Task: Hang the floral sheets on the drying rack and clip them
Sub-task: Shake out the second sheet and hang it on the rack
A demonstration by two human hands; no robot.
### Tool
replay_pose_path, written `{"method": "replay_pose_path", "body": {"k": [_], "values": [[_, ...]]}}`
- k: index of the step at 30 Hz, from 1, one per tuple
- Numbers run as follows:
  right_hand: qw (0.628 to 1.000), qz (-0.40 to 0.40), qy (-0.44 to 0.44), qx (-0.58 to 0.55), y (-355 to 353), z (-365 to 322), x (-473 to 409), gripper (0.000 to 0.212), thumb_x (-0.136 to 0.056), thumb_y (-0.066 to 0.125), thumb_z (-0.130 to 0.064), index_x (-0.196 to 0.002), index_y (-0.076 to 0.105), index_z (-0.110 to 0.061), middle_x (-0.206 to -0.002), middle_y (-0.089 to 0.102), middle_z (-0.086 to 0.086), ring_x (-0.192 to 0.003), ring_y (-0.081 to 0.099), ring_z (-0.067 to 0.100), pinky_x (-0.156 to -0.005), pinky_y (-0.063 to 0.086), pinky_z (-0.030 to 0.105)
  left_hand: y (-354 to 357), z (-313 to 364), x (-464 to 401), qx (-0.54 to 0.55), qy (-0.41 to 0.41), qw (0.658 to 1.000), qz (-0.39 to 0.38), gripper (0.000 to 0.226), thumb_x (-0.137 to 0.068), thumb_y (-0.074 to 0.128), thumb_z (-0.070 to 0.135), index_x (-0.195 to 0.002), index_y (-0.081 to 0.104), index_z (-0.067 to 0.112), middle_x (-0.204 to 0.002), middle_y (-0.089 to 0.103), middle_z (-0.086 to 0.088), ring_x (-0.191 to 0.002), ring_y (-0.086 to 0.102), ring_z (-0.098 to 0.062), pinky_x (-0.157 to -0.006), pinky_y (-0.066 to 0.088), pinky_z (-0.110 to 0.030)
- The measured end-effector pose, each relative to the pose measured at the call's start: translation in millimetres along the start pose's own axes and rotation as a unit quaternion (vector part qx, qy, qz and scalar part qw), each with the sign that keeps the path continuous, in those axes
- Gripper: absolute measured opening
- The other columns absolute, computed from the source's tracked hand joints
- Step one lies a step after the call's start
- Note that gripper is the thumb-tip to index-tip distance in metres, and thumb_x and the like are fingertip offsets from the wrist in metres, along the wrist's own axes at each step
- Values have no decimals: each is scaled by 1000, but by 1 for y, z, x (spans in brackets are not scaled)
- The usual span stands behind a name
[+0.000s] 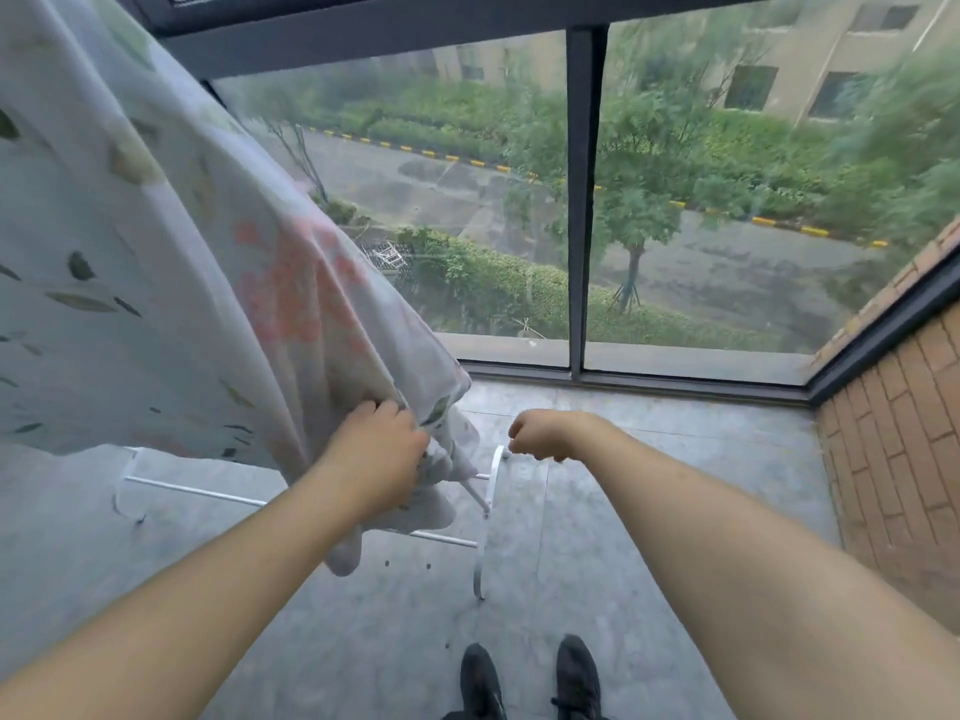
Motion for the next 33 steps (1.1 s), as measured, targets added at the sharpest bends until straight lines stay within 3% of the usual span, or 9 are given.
{"method": "replay_pose_path", "body": {"k": [5,8,14,17,20,24,27,29,33], "values": [[929,-78,-2,-362,44,-38,-30,39,-91,44,-46,-120,55,-22,-122,60,-1,-110,56,20,-96,38,38,-57,-22,-9,-114,26,969,219,30,-70,36,13,-69,65,7,-71,59,-15,-74,57,-32,-82,35,-42],[873,-129,15,-471,63,-57,-39,61,-85,35,-71,-117,47,-21,-104,63,5,-95,57,23,-102,32,42,-74,-31,-18,-126,-4,982,139,39,-77,28,10,-84,66,9,-84,66,-14,-83,60,-30,-81,34,-38],[872,-201,45,-443,92,-60,-33,92,-65,65,-70,-134,43,-13,-115,52,5,-84,52,23,-84,41,36,-62,-30,-36,-112,-38,990,-70,31,-94,43,6,-120,57,17,-121,63,-2,-111,59,-24,-78,42,-30],[835,-202,34,-511,106,-70,-31,72,-70,66,-62,-128,55,-20,-127,60,4,-110,58,24,-88,41,30,-65,-20,-55,-186,11,982,-9,29,-98,39,17,-122,56,20,-122,56,-4,-113,49,-26,-89,37,-36],[809,-223,23,-543,120,-83,-19,32,-80,65,-43,-104,65,-22,-112,68,-3,-105,62,17,-93,44,29,-56,-12,-82,-182,94,979,9,31,-98,40,20,-124,55,24,-128,50,-2,-120,42,-24,-94,34,-36],[804,-177,6,-567,104,-54,-12,16,-89,64,-23,-100,64,-11,-93,72,3,-77,68,15,-73,56,24,-43,4,-130,-214,150,965,-22,39,-96,45,23,-134,49,32,-147,39,3,-140,24,-25,-113,23,-45],[810,-100,-6,-578,74,-13,-6,30,-82,72,-25,-108,64,-10,-102,72,11,-89,69,26,-88,55,41,-30,18,-157,-226,185,953,-80,49,-99,42,26,-144,34,42,-157,26,9,-147,10,-27,-119,7,-51],[816,-39,-15,-576,49,15,5,41,-77,78,-28,-110,62,-11,-102,71,12,-85,69,27,-74,58,38,-23,29,-171,-221,199,946,-127,51,-100,39,29,-147,28,45,-158,24,10,-148,6,-28,-119,0,-53],[778,28,-32,-627,-2,62,29,39,-81,76,-21,-112,58,-8,-104,70,13,-84,69,27,-72,57,38,-24,33,-192,-136,110,954,-242,48,-99,32,27,-147,39,27,-155,34,-2,-149,7,-27,-121,5,-49]]}}
Point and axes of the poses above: each hand's wrist, its own x-axis away from the middle knuckle, its own y-axis out of the palm, z = x × y, the point moved 6 cm from there along -x, towards the middle knuckle
